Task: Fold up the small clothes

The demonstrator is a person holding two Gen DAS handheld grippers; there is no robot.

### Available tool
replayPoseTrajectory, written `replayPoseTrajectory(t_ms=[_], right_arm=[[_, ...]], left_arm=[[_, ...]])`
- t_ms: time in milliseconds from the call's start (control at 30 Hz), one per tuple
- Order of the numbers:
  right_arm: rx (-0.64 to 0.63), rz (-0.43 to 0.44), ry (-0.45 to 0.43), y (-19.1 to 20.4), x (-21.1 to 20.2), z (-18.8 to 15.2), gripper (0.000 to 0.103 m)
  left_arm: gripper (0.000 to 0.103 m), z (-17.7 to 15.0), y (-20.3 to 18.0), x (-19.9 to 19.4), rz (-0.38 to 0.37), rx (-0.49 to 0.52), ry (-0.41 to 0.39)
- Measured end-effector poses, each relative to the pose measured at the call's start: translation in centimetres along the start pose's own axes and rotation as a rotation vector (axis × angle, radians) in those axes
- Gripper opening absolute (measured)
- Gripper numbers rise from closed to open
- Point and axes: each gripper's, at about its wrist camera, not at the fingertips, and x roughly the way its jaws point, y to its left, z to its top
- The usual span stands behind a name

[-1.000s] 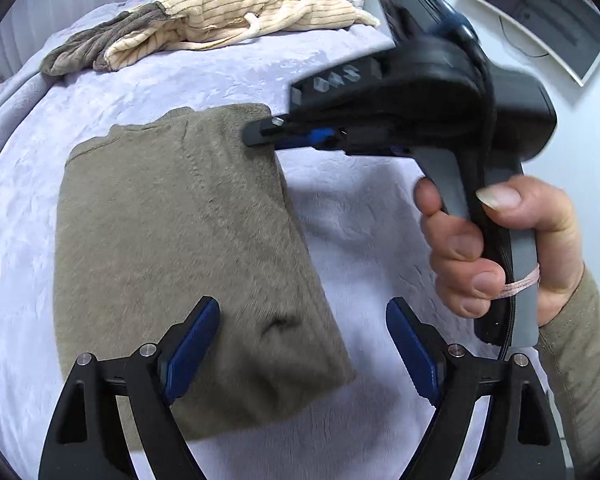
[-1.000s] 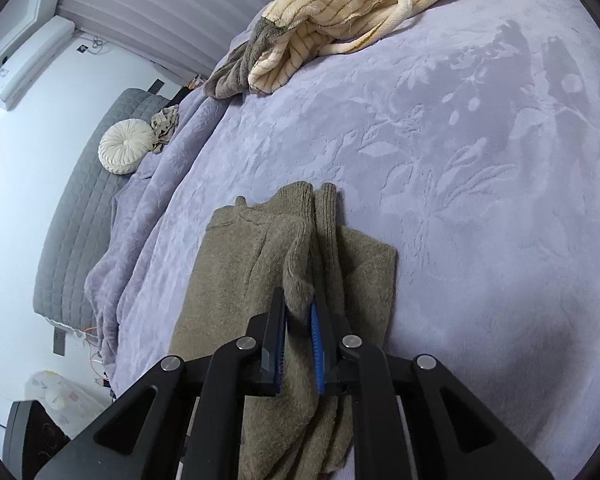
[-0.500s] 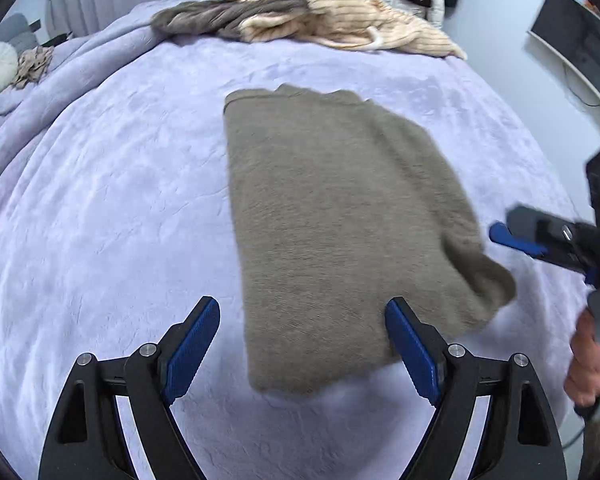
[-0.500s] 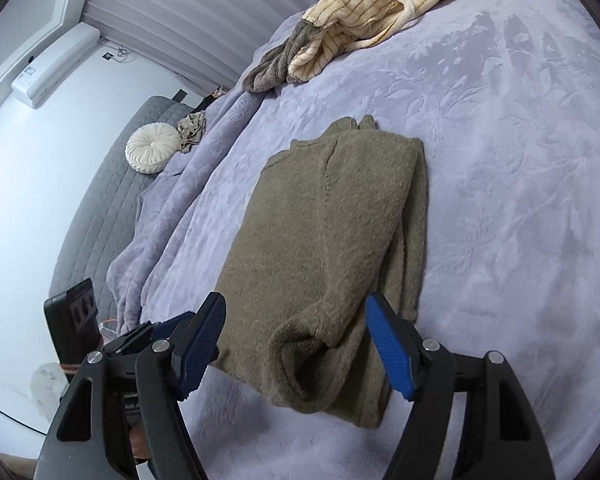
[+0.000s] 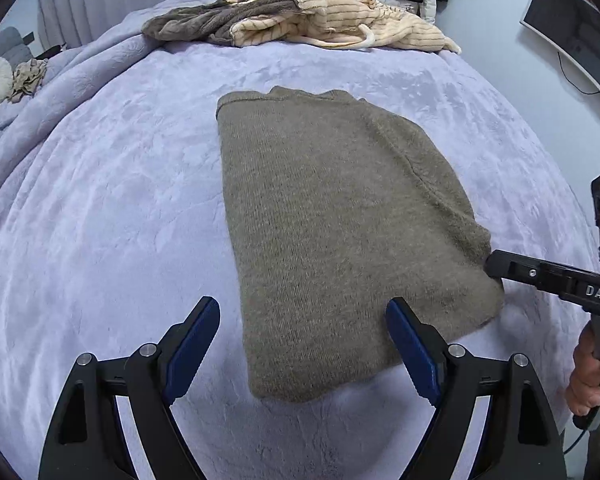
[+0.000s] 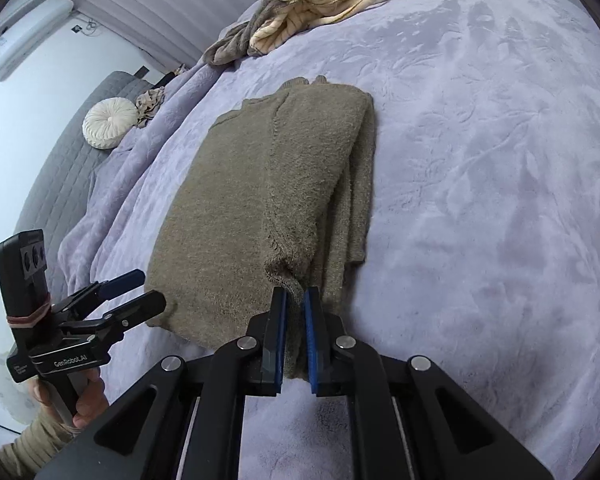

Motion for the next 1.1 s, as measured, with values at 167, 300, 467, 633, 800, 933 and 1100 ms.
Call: replayPoseTrajectory(t_ms=[167,300,467,633,800,933,1100], right_arm=[[0.017,-0.026,-0.122,0.8,-1.0,2.5,0.083],[0.028,-0.050,-0.092,1.1,1.5,5.0,0.076],[-0.014,-0.241,-0.011,0.4,6.3,6.3,0.041],[0.099,-0.229,-0.048,-2.2,4.6,6.3,0.064],[0.087,-0.182,-0.118,-1.6,0.7,5.6,0.083],[0.139,-0.099,-0.085,-2.3,0.9,6.2,0.084],[0.218,0.035,0.081,-3.4,7.0,6.4,0.084]], left_arm=[[0.086,1.4,0.4,2.1,0.010,-0.038,0.035],[0.086,1.6,-0.1,3.0,0.018,-0.027,0.045],[0.102,1.7,0.0,3.7,0.039,-0.028,0.051],[0.102,1.6,0.7,3.4,0.007,-0.034,0.061],[0.102,2.5,2.8,2.3,-0.032,-0.056,0.034],[0.102,4.3,6.7,4.7,-0.242,-0.244,0.120],[0.102,5.3,6.3,9.3,-0.373,-0.263,0.253]])
